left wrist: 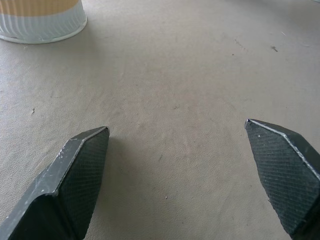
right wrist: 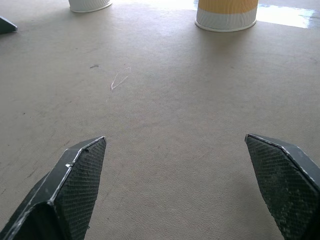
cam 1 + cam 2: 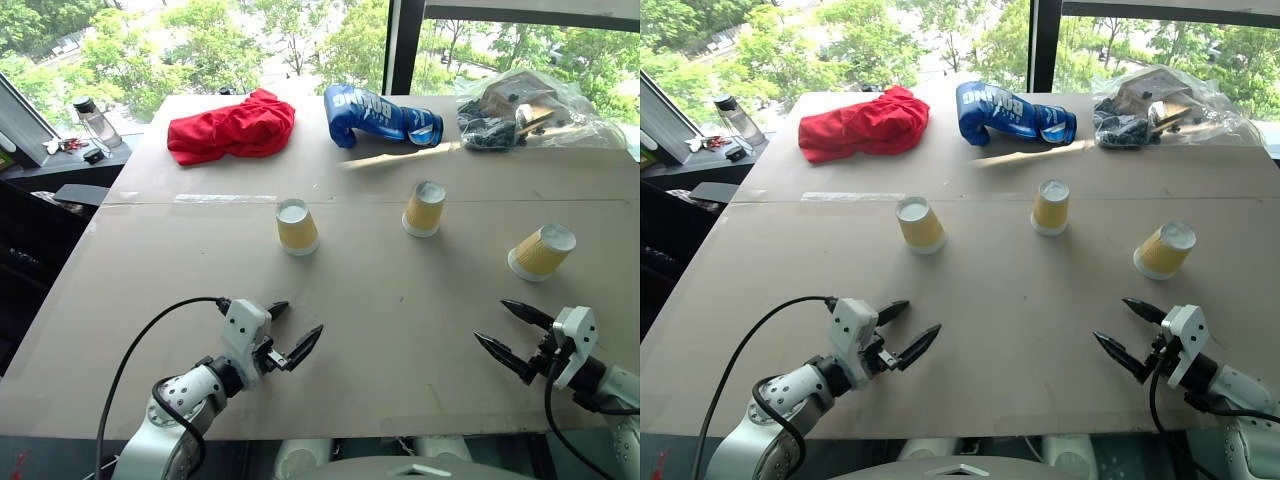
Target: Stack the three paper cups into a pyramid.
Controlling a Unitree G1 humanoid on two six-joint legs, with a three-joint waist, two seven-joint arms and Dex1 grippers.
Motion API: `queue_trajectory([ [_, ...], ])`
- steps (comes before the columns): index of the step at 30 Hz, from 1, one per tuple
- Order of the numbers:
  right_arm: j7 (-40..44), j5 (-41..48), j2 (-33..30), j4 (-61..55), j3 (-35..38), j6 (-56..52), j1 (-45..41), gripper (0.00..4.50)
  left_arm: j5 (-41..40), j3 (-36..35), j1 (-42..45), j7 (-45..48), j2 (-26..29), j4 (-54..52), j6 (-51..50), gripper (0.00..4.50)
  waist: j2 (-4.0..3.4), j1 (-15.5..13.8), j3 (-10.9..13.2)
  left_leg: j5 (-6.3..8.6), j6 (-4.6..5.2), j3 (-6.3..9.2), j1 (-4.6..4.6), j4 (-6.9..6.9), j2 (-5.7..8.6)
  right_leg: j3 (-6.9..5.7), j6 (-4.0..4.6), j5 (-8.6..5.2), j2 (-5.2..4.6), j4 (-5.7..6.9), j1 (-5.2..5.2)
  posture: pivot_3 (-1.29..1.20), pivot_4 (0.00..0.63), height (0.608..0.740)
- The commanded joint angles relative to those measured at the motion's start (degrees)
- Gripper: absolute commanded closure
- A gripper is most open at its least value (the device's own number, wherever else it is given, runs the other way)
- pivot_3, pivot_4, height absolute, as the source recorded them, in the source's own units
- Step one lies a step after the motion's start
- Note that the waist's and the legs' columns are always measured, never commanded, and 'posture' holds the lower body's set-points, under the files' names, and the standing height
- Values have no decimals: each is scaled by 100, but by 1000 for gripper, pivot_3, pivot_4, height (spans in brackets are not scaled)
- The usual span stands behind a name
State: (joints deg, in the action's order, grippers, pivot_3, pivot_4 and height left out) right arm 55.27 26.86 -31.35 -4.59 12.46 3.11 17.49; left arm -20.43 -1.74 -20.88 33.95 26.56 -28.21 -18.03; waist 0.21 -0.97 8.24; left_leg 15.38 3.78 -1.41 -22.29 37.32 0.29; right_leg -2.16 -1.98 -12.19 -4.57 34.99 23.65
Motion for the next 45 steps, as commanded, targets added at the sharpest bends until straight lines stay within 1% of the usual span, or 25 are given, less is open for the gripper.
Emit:
queue_trajectory([
  [1, 44, 87, -48, -95, 170, 44, -47, 106, -72, -91, -91, 83, 65, -214, 92, 0, 0, 0, 0, 0, 0, 0, 0, 0, 0, 0, 0, 0, 0, 0, 0, 0, 150, 740],
  [10, 256, 119, -68, -48, 127, 104, -131, 106, -149, -308, -184, 284, 38, -96, 401, 0, 1, -9, 0, 0, 0, 1, -2, 2, 0, -3, 1, 1, 0, 0, 0, 0, 150, 740],
  [16, 358, 167, -27, -144, 68, 119, -181, 106, -299, -482, -19, 361, -20, -18, 620, 0, 0, -6, 0, 0, 1, 1, -3, 5, 1, -4, 2, 1, 1, 2, 0, 0, 150, 740],
  [20, 526, 256, -6, -538, -108, 142, -228, 106, -462, -664, 433, 182, -190, 76, 625, 0, -1, -15, 0, -1, 1, 4, -3, 11, 1, -7, 1, 2, 3, 4, -1, 0, 150, 740],
  [26, 225, 682, 138, -1404, -289, -309, -472, 106, -63, -824, 1274, -544, -484, 500, 703, 0, 2, -8, 1, -1, 1, 7, -3, 19, 2, -9, 0, 3, 9, 12, -6, 0, 150, 740],
  [31, -88, 794, 180, -1930, -485, -694, -790, 106, 390, -622, 1961, -784, -565, 1209, 941, 0, 6, -14, 2, -2, 1, 8, 0, 29, 5, -9, 0, 3, 9, 35, -5, 0, 150, 740],
  [39, -219, 789, 176, -2031, -544, -818, -977, 106, 828, -321, 2797, -835, -818, 2262, 1609, 0, 18, -32, 10, -2, 1, 13, -7, 71, 7, -14, 0, 3, 10, 66, -6, 0, 150, 740],
  [45, -196, 834, 201, -2036, -512, -793, -989, 106, 940, -320, 3395, -808, -856, 3080, 1919, 0, 23, -30, 13, -1, 2, 16, -11, 88, 7, -18, -3, 5, 11, 79, -6, 0, 150, 740],
])
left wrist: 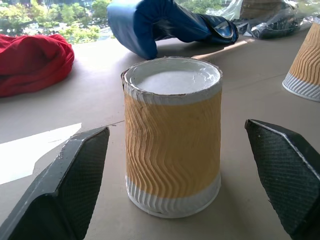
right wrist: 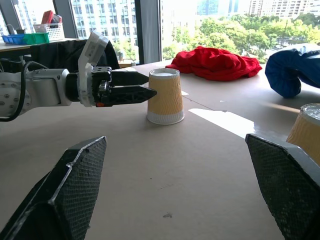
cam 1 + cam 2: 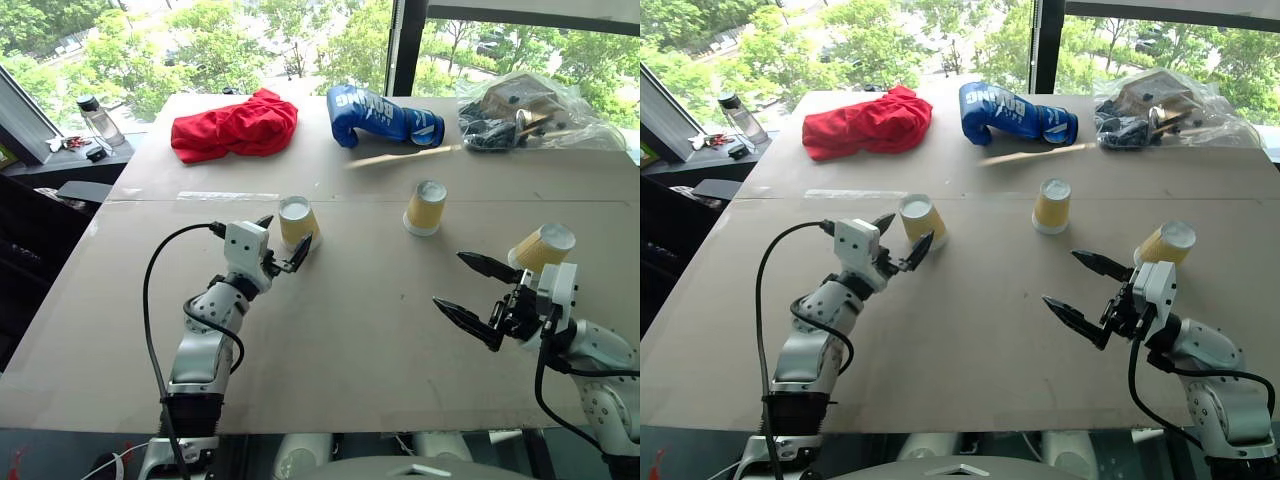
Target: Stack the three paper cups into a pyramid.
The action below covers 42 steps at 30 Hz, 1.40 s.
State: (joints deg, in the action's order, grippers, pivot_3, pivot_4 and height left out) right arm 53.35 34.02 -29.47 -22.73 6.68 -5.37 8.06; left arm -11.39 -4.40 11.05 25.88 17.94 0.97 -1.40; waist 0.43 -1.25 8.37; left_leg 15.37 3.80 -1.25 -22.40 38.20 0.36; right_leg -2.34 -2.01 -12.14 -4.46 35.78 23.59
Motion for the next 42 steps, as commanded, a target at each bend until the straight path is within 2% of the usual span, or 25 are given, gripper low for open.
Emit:
queue_trajectory([
  [1, 6, 145, 19, -221, 78, 54, -56, 106, 51, -25, 322, 37, -7, 321, 325, 0, 1, 3, 1, 0, 0, 2, -1, 3, 0, -1, -14, 8, 2, 1, 0, 0, 150, 740],
  [11, 11, 183, 41, -225, 95, 86, -86, 106, 39, 109, 898, 283, -194, 1070, 692, 0, 4, 10, 2, 0, 0, 2, -4, 7, 0, -2, -21, 13, 4, 2, 0, 0, 150, 740],
  [13, 4, 180, 45, -216, 95, 86, -101, 0, 5, 94, 937, 285, -217, 1120, 741, 551, 4, 16, 2, 0, 0, 3, -4, 7, 0, -2, -21, 13, 5, 3, 0, 0, 150, 740],
  [15, 1, 177, 48, -202, 95, 89, -118, 0, 22, 110, 966, 304, -205, 1149, 793, 1310, 4, 21, 3, 0, 0, 3, -4, 7, 0, -2, -22, 13, 5, 3, 0, 0, 150, 740],
  [16, -1, 174, 50, -201, 97, 92, -122, 0, 23, 110, 969, 302, -204, 1144, 796, 1849, 5, 23, 3, 0, 0, 3, -4, 7, 0, -2, -22, 13, 5, 3, 0, 0, 150, 740],
  [17, -4, 172, 51, -192, 96, 91, -135, 0, 35, 112, 978, 293, -200, 1151, 802, 2099, 5, 24, 3, 0, 0, 3, -4, 7, 0, -2, -22, 13, 5, 3, 0, 0, 150, 740],
  [21, -5, 157, 50, -161, 101, 98, -170, 0, 8, 196, 982, 425, -182, 1080, 742, 2119, 5, 24, 3, 0, 0, 3, -4, 8, 0, -2, -22, 13, 5, 3, 0, 0, 150, 740],
  [32, -21, 139, -68, -82, 565, 150, 186, 0, 27, 1230, 1009, 1531, -293, 504, 301, 2119, 4, 8, 3, 0, 0, 3, -8, 10, 0, 1, -21, 13, 21, 3, 0, 0, 150, 740],
  [42, 134, 207, -177, -167, 649, 105, 534, 0, 150, 1690, 1213, 1810, -525, 704, 203, 2119, 4, 10, 3, 0, 1, 5, -8, 10, -2, 1, -21, 12, 32, 4, 0, 0, 150, 740],
])
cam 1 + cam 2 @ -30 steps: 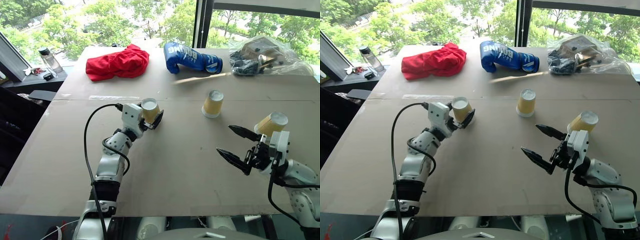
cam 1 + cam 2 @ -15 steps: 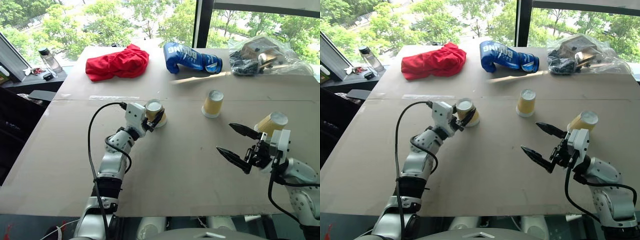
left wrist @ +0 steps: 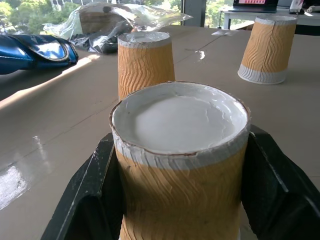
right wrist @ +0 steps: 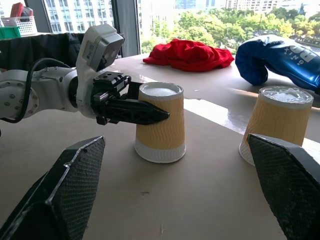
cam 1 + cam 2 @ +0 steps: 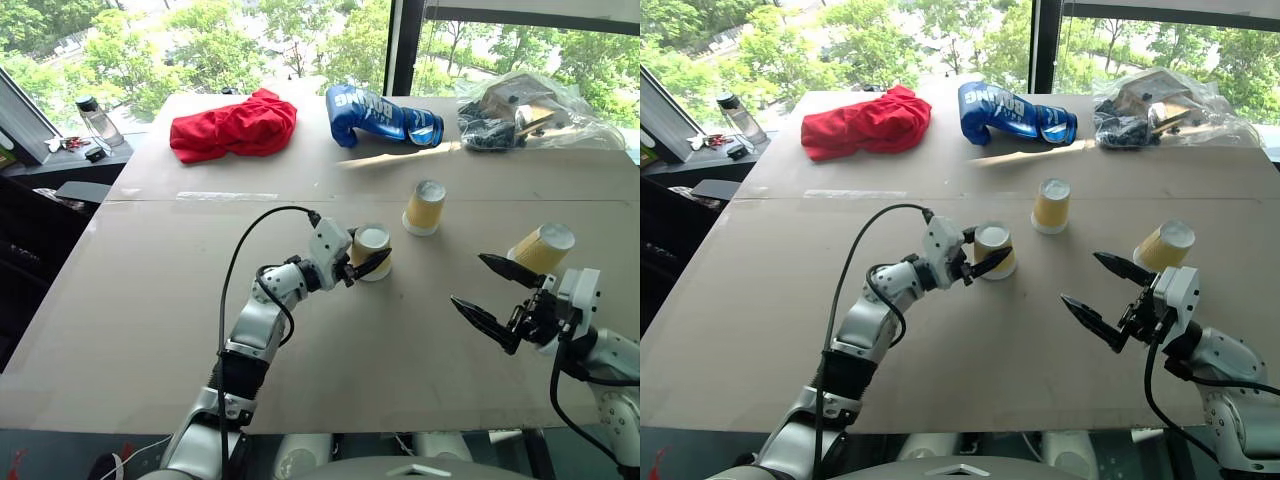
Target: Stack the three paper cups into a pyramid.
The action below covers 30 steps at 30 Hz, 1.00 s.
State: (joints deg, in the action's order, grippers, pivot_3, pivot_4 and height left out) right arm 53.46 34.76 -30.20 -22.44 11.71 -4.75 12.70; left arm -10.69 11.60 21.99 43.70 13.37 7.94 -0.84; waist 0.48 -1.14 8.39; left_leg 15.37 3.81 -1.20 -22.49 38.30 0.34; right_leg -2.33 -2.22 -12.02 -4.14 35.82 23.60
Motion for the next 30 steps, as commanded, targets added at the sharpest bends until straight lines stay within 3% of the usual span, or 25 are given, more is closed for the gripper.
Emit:
queue_trajectory([
  [1, 140, 105, -118, -184, 139, 63, 88, 0, 96, 86, 135, 34, -73, 41, 171, 2119, 0, -1, 0, 0, 0, 0, 0, 1, 0, 1, 0, 0, 0, 0, 0, 0, 150, 740],
  [3, 148, 85, -123, -165, 131, 85, 105, 0, 102, 23, 154, -34, -116, 87, 224, 2119, 0, 5, 0, 0, 0, -1, 0, 1, 1, 1, 0, 0, 1, 0, 0, 0, 150, 740],
  [5, 137, 69, -120, -150, 126, 96, 90, 0, 106, -17, 156, -69, -127, 89, 246, 988, 0, 11, 0, 0, 1, 0, 2, 1, 0, 2, 0, 0, 2, 2, 0, 0, 150, 740],
  [6, 122, 59, -111, -142, 126, 104, 70, 0, 115, -33, 151, -85, -126, 81, 268, 736, 0, 11, 0, 0, 1, 0, 2, 1, 0, 1, 0, 0, 2, 2, 0, 0, 150, 740],
  [7, 113, 55, -98, -128, 130, 122, 44, 0, 124, -47, 143, -98, -128, 70, 284, 195, 0, 11, 0, 0, 1, 0, 2, 1, 0, 1, 0, 0, 2, 2, 0, 0, 150, 740],
  [8, 99, 26, -78, -92, 128, 160, -2, 0, 113, -73, 127, -107, -130, 37, 305, 65, 0, 10, 0, 0, 1, 0, 2, 1, 0, 1, 0, 0, 3, 2, 0, 0, 150, 740],
  [13, -171, -194, 5, 35, 20, 140, -285, 0, -155, -236, 86, -56, -34, -545, 100, 65, 1, 12, 1, 0, 0, 0, 1, 1, 0, 2, 0, 0, 3, 2, 0, 0, 150, 740],
  [18, -712, -670, 209, 388, -248, 56, -901, 0, -916, -514, 21, 129, 345, -1695, -935, 65, 0, 30, 0, 0, 0, 1, 2, 1, -3, 5, 0, 0, 2, 3, 0, 0, 150, 740],
  [22, -1491, -1283, 507, 881, -448, -80, -1524, 0, -1334, -592, -38, 357, 933, -2502, -1820, 65, -5, 30, 0, -1, -1, 0, 3, 1, -2, 5, 1, -1, 6, 5, 1, 0, 150, 740],
  [25, -2044, -1728, 836, 1584, -678, -133, -2252, 0, -1817, -887, 155, 429, 1735, -3165, -3025, 65, 2, 62, 11, -2, -3, 2, -2, 4, -1, 6, 2, -1, 13, 6, 3, 0, 150, 740],
  [30, -2384, -2025, 1273, 2523, -838, -3, -2982, 0, -2314, -1310, 314, 379, 2566, -3651, -3996, 65, 2, 107, 17, -3, -5, -3, 7, 0, -3, 14, 2, -1, 19, 12, 5, 0, 150, 740],
])
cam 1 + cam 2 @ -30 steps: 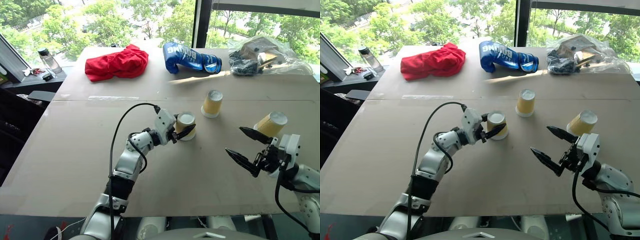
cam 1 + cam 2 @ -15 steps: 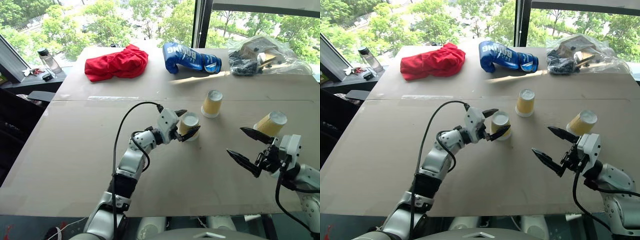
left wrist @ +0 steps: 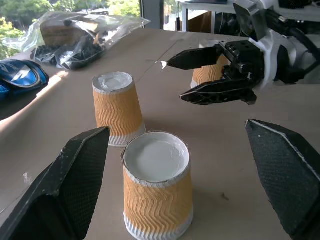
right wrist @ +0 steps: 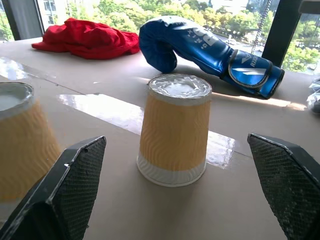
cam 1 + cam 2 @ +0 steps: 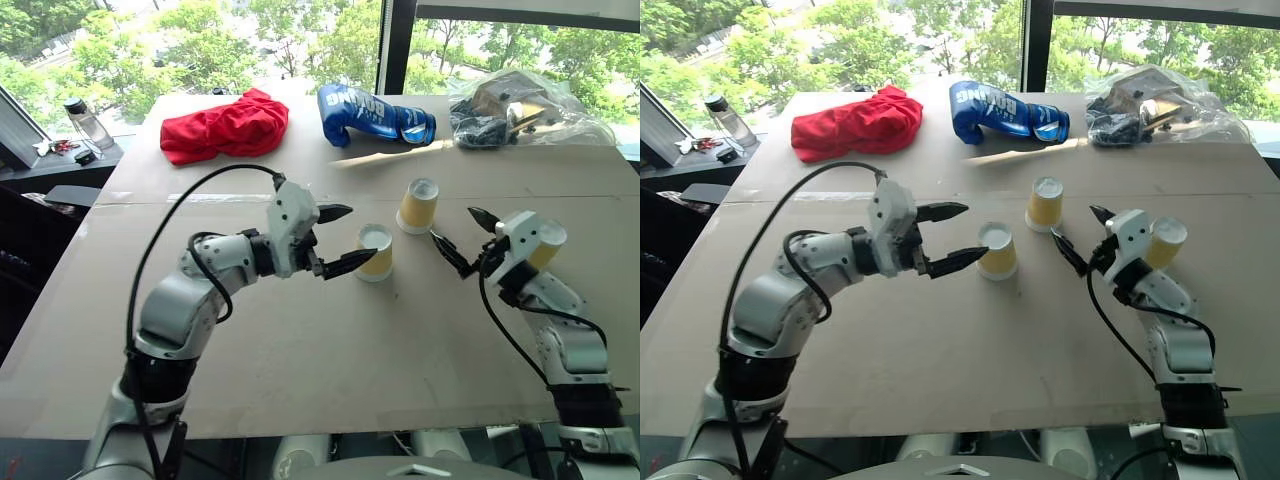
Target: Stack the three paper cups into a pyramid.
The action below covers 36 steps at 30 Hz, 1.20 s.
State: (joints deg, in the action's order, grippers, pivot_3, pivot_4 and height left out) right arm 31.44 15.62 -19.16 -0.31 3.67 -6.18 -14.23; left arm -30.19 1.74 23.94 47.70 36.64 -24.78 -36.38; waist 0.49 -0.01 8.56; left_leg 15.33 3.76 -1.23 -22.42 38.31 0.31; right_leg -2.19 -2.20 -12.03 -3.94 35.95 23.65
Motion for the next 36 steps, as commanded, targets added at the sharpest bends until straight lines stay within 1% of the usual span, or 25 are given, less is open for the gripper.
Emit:
queue_trajectory([
  [1, -209, -113, 256, 510, -41, 197, -449, 0, -404, -403, 145, -56, 345, -417, -562, 65, 0, -13, 2, -2, -3, 4, -2, 0, 0, -4, 0, 0, 0, -1, 0, 0, 150, 740],
  [3, -251, -148, 387, 900, -25, 289, -754, 0, -467, -523, 171, -113, 500, -486, -732, 65, -1, -7, 5, -14, -24, 3, -4, 0, 2, -2, -1, 0, 0, -3, 0, 0, 150, 740],
  [8, -251, -208, 559, 1850, 27, 641, -1448, 0, -589, -709, 210, -325, 614, -650, -981, 65, 2, 11, 14, -15, -26, 1, -7, 0, 5, 1, -1, 1, -2, -6, 1, 0, 150, 740],
  [14, -115, -281, 695, 2561, -38, 1008, -1851, 0, -693, -908, 28, -543, 746, -950, -1155, 65, 1, 61, 15, -16, -27, 3, -6, -3, 3, 1, -1, 1, -2, -4, 2, 0, 150, 740],
  [20, 50, -225, 861, 2812, -17, 1261, -2017, 0, -763, -955, -117, -736, 722, -1140, -1199, 65, -1, 76, 16, -17, -30, 3, -5, -3, 3, 3, 0, 1, -4, -1, 2, 0, 150, 740],
  [23, 86, -228, 894, 2863, -3, 1320, -2058, 740, -838, -964, -117, -837, 680, -1188, -1203, 0, -1, 75, 16, -18, -31, 3, -5, -3, 3, 3, 0, 2, -5, -1, 2, 0, 150, 740],
  [25, 124, -236, 894, 2865, -6, 1351, -2055, 1580, -864, -977, -128, -882, 685, -1195, -1201, 0, -1, 73, 16, -17, -31, 3, -5, -3, 3, 3, 0, 2, -7, -1, 2, 0, 150, 740],
  [26, 138, -238, 895, 2858, -8, 1359, -2049, 2146, -876, -980, -140, -894, 699, -1203, -1197, 0, -1, 73, 16, -18, -31, 3, -5, -3, 3, 3, 0, 2, -7, -2, 2, 0, 150, 740],
  [27, 158, -239, 889, 2848, -13, 1355, -2041, 2399, -893, -981, -146, -908, 707, -1209, -1196, 0, -1, 74, 16, -18, -31, 3, -5, -3, 3, 3, 0, 2, -8, -1, 2, 0, 150, 740],
  [28, 188, -247, 866, 2830, -24, 1347, -2027, 2460, -920, -977, -137, -922, 699, -1209, -1196, 0, -1, 75, 16, -18, -31, 3, -5, -3, 3, 3, 0, 2, -8, -1, 2, 0, 150, 740],
  [31, 252, -230, 761, 2614, 0, 1283, -1927, 2460, -991, -943, -102, -932, 686, -1233, -1185, 0, -2, 73, 17, -17, -31, 3, -5, -3, 3, 4, 0, 2, -8, -2, 2, 0, 150, 740],
  [34, 307, -127, 639, 2130, 38, 1086, -1709, 2460, -1028, -940, -101, -898, 726, -1253, -1141, 0, -2, 69, 17, -17, -31, 3, -6, -4, 3, 3, 1, 2, -10, -2, 3, 0, 150, 740],
  [36, 659, 192, 317, 1006, -19, 533, -1011, 2460, -1128, -1045, -144, -752, 823, -1302, -1103, 0, -4, 42, 18, -17, -31, 3, -7, -4, 3, 4, 0, 2, -10, -3, 4, 0, 150, 740],
])
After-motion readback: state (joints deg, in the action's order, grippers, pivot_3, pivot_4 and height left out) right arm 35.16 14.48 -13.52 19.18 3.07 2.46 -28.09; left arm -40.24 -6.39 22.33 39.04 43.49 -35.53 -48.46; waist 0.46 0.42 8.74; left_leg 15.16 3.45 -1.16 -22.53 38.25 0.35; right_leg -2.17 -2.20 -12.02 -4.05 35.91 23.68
